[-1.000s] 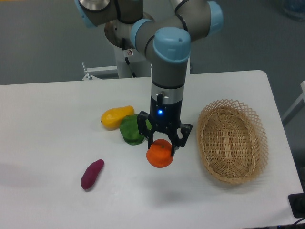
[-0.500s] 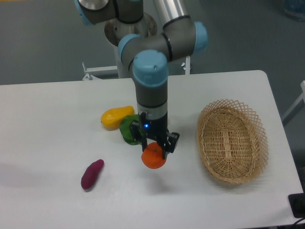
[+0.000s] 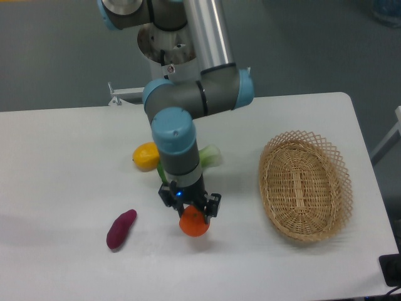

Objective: Place the orange on the table
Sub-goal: 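Lower the held orange toward the table beside the purple sweet potato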

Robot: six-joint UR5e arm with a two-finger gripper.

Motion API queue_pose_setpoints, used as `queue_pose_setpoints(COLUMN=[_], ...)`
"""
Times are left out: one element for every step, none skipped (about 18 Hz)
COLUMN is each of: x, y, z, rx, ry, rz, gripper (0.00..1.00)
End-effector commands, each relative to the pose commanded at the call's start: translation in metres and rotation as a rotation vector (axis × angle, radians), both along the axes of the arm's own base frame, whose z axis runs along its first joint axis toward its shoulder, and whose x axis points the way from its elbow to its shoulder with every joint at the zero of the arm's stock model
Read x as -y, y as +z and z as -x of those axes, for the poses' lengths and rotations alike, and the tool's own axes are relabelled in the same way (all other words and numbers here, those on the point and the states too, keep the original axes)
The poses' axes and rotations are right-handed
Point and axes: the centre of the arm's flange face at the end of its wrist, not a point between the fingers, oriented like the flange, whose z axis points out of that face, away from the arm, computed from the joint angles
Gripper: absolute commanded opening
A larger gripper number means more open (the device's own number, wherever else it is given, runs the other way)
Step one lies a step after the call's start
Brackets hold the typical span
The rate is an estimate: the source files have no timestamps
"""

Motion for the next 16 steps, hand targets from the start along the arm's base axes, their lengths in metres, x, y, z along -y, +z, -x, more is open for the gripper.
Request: queue_pose_setpoints(x=[-0.002,-0.004,-0.006,-0.006,-0.007,-0.008,-0.008,-0.006,-0.006,-0.006,-0.005,-0.005,-0.006,-0.007,-0.007,-0.007], y=[-0.003,-0.004,-0.007,-0.007,-0.01,-0.016,-0.017,-0.019,-0.02,-0.023,-0.023,-0.024,-0.023,-0.022,-0.022,-0.022], z=[0.001,-0.003,-0.007,-0.007,-0.008,-0.009,-0.011,-0.012,-0.012,-0.014,-0.013,-0.013,-0.014,-0.013,-0.012,-0.011], rx=[0.003,0.005,0.008,0.011,0.013,0.019,0.021,0.026,0.028,0.032,0.032,0.032,0.031,0.029,0.029,0.024], ry=[0.01,0.009,0.003,0.002,0.001,-0.004,-0.006,-0.009,-0.007,-0.008,-0.01,-0.013,-0.014,-0.016,-0.016,-0.016], rz=[0.0,0.0,0.004,0.003,0.006,0.015,0.015,0.018,0.02,0.023,0.023,0.025,0.024,0.022,0.022,0.022], gripper=[0.62,0.62,0.63,0.63,0.63,0.63,0.63,0.63,0.64,0.64,0.64,0.66,0.69,0.72,0.79,0.94])
